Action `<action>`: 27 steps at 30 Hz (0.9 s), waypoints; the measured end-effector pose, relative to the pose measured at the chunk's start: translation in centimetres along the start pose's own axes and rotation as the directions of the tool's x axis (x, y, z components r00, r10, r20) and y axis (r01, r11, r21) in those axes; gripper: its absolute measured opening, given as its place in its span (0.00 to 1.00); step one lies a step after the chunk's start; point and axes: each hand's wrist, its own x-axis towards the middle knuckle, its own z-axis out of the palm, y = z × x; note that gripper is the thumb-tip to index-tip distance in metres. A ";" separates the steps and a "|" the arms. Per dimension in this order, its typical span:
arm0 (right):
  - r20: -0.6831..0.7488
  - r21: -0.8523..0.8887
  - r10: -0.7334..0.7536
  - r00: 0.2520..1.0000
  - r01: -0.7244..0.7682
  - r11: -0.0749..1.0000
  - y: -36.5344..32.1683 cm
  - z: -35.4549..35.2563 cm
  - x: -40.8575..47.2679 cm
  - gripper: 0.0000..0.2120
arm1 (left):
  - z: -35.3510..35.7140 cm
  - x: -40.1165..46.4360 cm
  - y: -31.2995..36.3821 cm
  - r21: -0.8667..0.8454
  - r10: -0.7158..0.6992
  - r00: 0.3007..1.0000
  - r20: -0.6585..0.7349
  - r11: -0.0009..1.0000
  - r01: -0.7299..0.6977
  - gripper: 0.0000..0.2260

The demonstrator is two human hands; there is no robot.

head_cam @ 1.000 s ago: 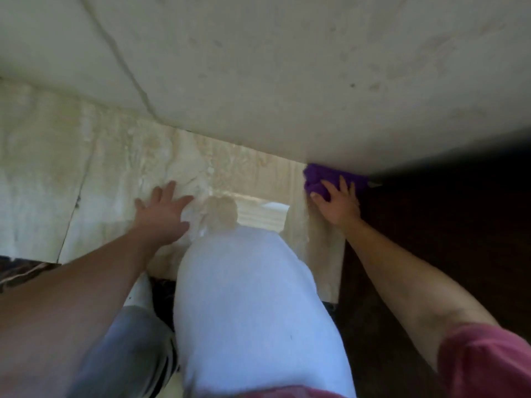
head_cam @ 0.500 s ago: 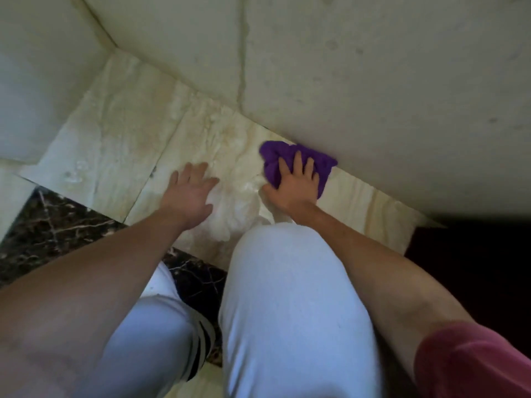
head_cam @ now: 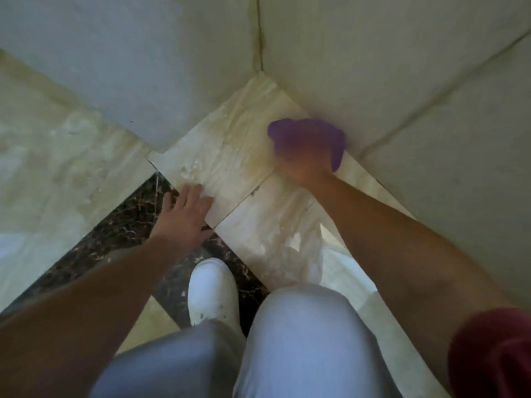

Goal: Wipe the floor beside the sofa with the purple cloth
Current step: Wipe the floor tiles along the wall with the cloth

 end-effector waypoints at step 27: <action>0.329 -0.282 -0.273 0.904 0.370 0.885 -18.9 0.3 2.3 0.48 | -6.6 -8.5 -13.0 -0.349 -0.176 0.949 0.260 0.900 0.262 0.54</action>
